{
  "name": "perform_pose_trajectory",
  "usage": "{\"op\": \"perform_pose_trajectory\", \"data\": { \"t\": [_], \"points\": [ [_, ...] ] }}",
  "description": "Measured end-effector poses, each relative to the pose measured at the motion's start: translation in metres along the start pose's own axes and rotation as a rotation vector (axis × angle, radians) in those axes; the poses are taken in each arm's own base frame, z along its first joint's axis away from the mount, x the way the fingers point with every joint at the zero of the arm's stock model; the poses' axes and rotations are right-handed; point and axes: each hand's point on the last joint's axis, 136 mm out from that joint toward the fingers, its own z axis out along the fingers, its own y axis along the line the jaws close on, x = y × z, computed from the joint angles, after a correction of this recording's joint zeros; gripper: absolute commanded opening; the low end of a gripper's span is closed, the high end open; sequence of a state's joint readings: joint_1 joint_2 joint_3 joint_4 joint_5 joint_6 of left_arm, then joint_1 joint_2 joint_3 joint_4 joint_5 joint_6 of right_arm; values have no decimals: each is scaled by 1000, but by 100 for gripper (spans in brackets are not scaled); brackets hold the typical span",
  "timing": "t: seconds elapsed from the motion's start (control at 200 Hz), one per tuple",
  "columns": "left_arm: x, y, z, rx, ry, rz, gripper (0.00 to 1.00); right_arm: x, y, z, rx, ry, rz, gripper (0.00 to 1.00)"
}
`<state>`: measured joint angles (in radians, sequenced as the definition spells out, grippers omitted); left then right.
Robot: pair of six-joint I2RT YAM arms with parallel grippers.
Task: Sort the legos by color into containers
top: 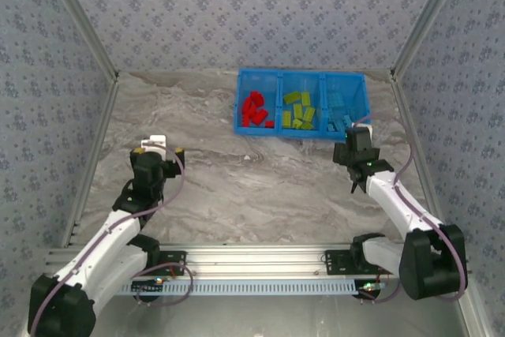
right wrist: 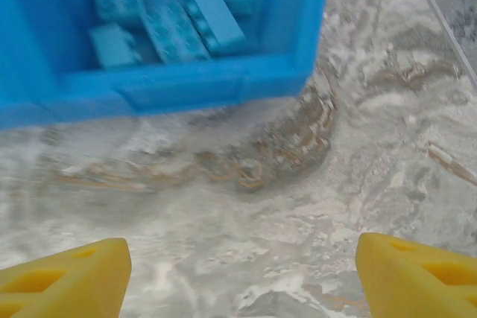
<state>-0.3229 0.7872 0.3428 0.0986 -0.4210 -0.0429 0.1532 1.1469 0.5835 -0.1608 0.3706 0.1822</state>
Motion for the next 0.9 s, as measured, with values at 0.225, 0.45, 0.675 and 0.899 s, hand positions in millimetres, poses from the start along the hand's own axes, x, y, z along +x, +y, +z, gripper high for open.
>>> {"op": "perform_pose_trajectory", "data": {
  "t": [0.225, 0.45, 0.675, 0.899],
  "points": [
    [36, 7, 34, -33, 75, 44, 99, 13, -19, 46, 30, -109, 36, 94],
    [33, 10, 63, 2, 30, -1, 99, 12, -6, 79, -91, -199, 34, 100],
    [48, 23, 103, 10, 45, -63, 99, -14, 4, 71, -121, -300, 24, 100],
    [48, 35, 118, 4, 59, -126, 99, -20, 10, 70, -166, -315, 9, 100]
  ]
}}
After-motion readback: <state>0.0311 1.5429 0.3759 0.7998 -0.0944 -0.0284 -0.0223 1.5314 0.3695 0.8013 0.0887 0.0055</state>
